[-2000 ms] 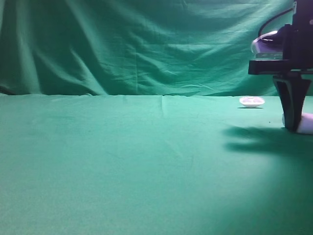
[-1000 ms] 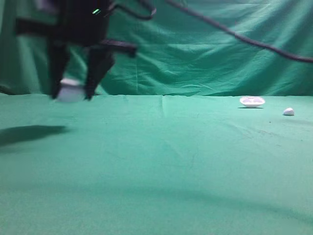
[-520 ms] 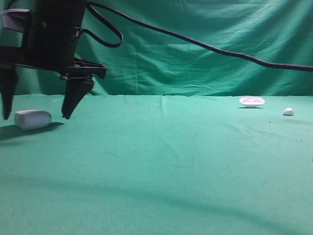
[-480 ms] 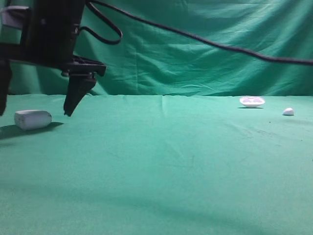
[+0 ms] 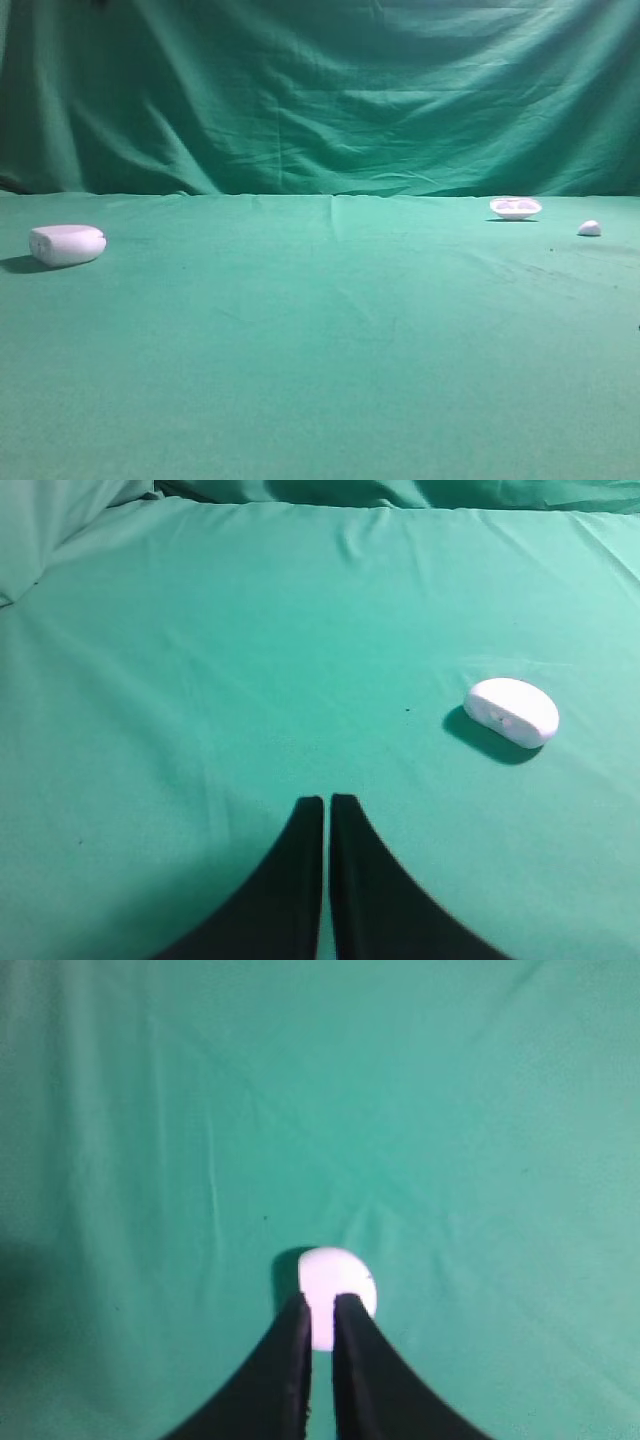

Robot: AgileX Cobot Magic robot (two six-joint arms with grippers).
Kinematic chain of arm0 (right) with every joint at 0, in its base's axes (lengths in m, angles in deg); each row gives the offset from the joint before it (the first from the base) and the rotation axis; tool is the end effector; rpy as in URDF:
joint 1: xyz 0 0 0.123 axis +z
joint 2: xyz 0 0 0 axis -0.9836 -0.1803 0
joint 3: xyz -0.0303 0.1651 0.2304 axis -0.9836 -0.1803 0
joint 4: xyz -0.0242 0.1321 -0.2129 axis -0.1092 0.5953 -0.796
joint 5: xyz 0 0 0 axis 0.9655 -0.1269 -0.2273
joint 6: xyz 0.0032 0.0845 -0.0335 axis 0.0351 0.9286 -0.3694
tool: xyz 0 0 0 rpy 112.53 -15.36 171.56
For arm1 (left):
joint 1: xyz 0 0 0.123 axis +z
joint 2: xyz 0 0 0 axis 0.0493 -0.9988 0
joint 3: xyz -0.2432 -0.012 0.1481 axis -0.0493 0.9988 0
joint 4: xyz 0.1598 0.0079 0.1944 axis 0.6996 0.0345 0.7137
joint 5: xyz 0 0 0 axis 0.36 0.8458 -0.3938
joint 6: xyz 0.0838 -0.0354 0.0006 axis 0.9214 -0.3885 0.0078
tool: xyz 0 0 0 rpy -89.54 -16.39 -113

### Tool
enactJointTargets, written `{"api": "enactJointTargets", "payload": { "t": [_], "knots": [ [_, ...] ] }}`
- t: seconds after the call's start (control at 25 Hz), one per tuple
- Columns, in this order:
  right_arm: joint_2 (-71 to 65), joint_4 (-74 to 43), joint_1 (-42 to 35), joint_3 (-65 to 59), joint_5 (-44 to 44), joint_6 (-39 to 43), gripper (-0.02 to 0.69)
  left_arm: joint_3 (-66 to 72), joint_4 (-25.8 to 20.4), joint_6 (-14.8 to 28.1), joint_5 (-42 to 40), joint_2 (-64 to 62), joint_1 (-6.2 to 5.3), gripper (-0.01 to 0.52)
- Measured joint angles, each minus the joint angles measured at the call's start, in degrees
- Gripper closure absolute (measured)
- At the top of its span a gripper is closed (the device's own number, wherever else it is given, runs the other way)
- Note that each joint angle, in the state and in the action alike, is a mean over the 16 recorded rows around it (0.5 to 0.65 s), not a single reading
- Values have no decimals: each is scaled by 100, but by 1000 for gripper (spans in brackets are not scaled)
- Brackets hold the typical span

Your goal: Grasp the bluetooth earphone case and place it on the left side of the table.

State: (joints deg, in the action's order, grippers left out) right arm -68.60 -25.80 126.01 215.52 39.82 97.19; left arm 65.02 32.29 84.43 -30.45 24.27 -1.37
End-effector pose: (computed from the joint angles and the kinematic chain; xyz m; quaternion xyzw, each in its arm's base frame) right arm 0.3055 0.3125 0.3962 -0.2983 0.8987 0.1213 0.2977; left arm 0.0530 0.0003 0.1768 -0.0106 0.7944 0.0002 0.6073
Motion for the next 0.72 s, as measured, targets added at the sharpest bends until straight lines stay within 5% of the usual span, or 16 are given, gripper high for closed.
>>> {"api": "enactJointTargets", "payload": {
  "t": [0.72],
  "knots": [
    [4212,-1265,-110,-5916,-664,865,665,0,0,0,0,0,0,514]
  ]
}}
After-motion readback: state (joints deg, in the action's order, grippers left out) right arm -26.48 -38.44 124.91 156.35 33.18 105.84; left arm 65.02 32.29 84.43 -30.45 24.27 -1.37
